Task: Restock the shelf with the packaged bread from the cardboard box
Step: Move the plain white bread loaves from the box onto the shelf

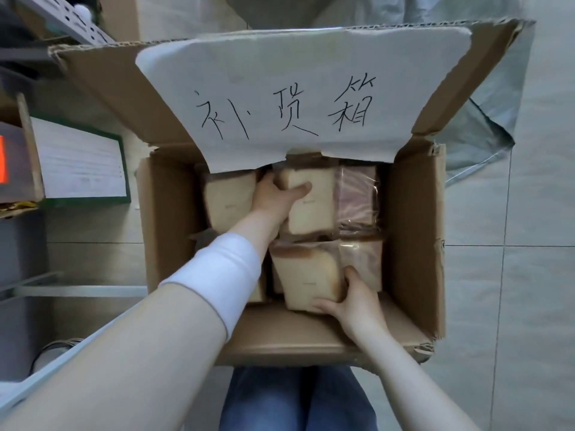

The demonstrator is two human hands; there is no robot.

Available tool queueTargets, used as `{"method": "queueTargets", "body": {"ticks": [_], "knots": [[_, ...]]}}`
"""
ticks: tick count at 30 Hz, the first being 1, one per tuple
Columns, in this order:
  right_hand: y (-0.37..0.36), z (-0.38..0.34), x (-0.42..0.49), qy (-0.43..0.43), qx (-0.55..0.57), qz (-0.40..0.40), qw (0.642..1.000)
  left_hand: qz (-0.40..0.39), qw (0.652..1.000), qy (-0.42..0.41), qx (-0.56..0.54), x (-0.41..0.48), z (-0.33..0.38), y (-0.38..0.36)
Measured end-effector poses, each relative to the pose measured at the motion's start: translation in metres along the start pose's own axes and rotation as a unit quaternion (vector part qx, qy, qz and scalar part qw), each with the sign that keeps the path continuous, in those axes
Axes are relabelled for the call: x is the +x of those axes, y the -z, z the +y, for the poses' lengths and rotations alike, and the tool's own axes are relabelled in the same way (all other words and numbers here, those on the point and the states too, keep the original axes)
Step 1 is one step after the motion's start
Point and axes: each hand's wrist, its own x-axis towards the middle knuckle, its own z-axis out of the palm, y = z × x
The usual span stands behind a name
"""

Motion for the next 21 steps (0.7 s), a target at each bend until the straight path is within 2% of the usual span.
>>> {"method": "queueTargets", "body": {"ticks": [7,12,16,21], "knots": [[0.048,0.009,-0.038,0.075,0.054,0.042,0.995,-0.003,0.983,0.06,-0.173,-0.038,-0.004,0.046],[0.056,0.01,-0.077,0.097,0.091,0.077,0.988,0.062,0.958,0.053,-0.274,-0.087,-0.021,0.09],[0.057,0.01,-0.12,0.091,0.133,0.036,0.986,0.108,0.942,0.044,-0.314,-0.153,-0.045,0.125],[0.053,0.006,-0.212,0.114,0.124,-0.006,0.986,0.154,0.91,-0.033,-0.383,-0.29,-0.062,0.182]]}}
